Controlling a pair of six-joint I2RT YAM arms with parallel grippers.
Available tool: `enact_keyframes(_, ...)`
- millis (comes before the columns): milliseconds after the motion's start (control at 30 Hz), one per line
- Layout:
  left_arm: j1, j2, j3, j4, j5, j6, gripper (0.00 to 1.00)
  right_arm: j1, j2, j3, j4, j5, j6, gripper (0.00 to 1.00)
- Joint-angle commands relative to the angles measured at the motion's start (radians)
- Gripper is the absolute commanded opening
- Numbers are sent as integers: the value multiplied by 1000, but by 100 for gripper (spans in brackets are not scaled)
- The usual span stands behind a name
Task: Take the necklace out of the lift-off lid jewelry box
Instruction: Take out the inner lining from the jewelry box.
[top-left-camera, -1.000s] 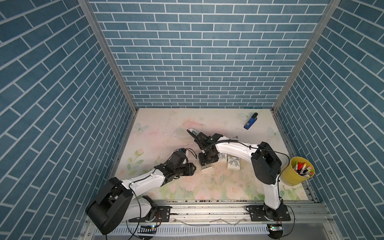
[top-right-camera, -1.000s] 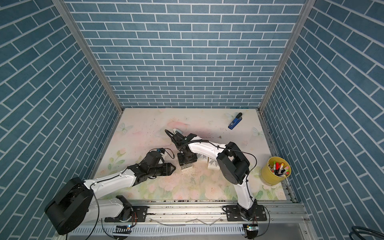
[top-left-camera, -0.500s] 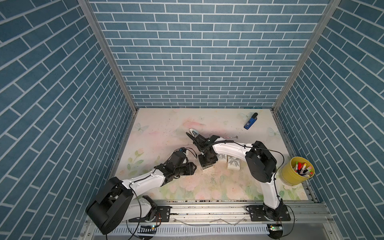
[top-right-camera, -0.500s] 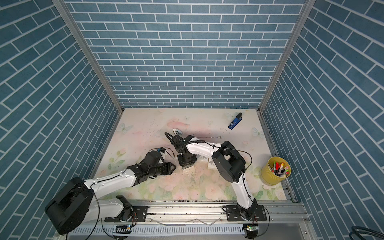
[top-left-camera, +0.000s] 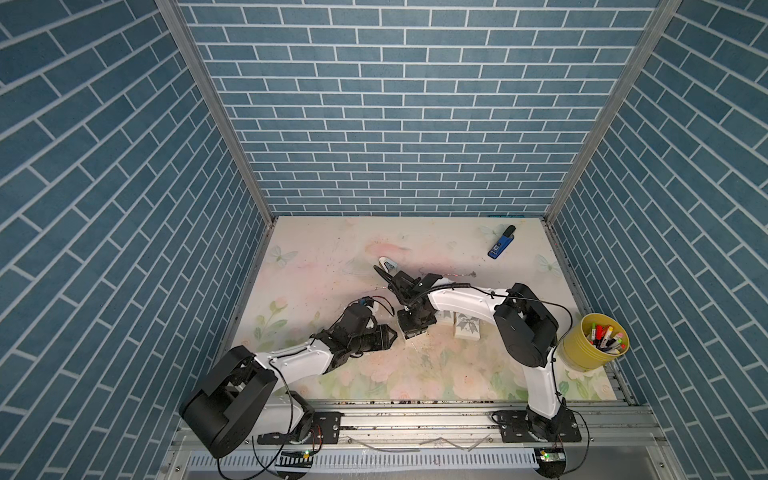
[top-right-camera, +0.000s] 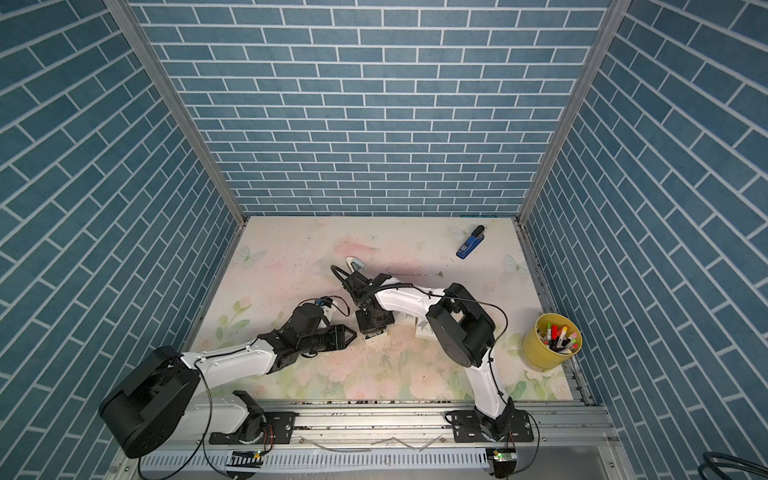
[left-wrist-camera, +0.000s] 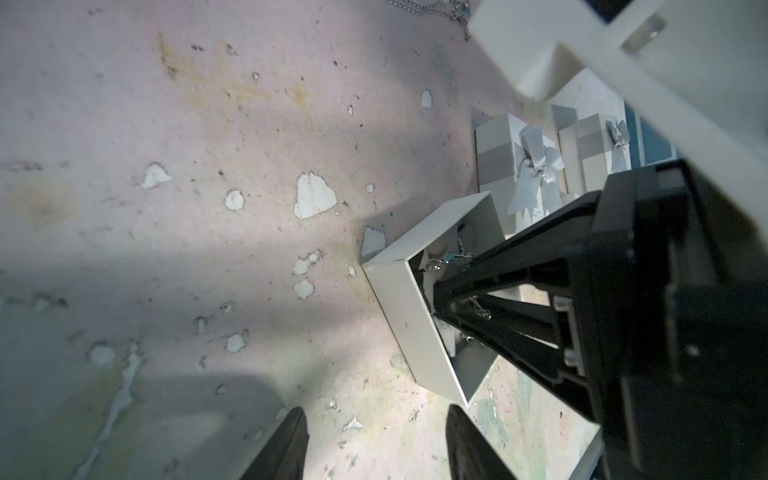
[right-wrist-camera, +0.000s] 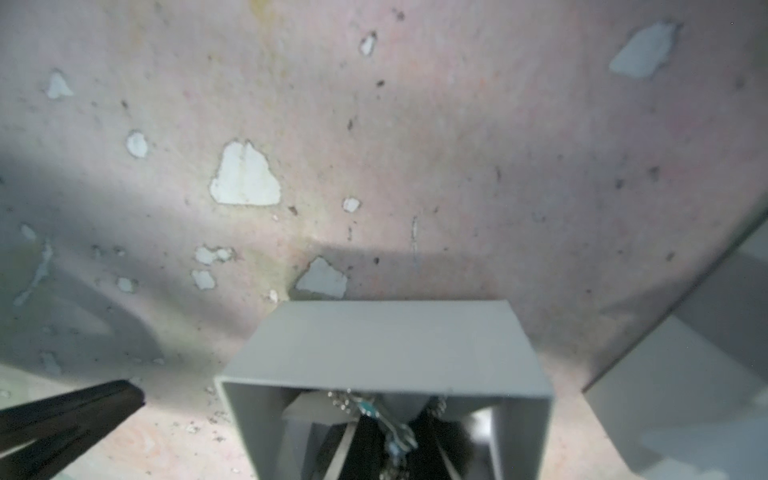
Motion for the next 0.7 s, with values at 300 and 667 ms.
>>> enact_keyframes(300,4,71,-15,132,25,-39,53,23,-95,-43,-22,2,47,1)
enact_keyframes(667,4,104,-32,177,31,-47,53,23,-164,-73,6,-1,69,0)
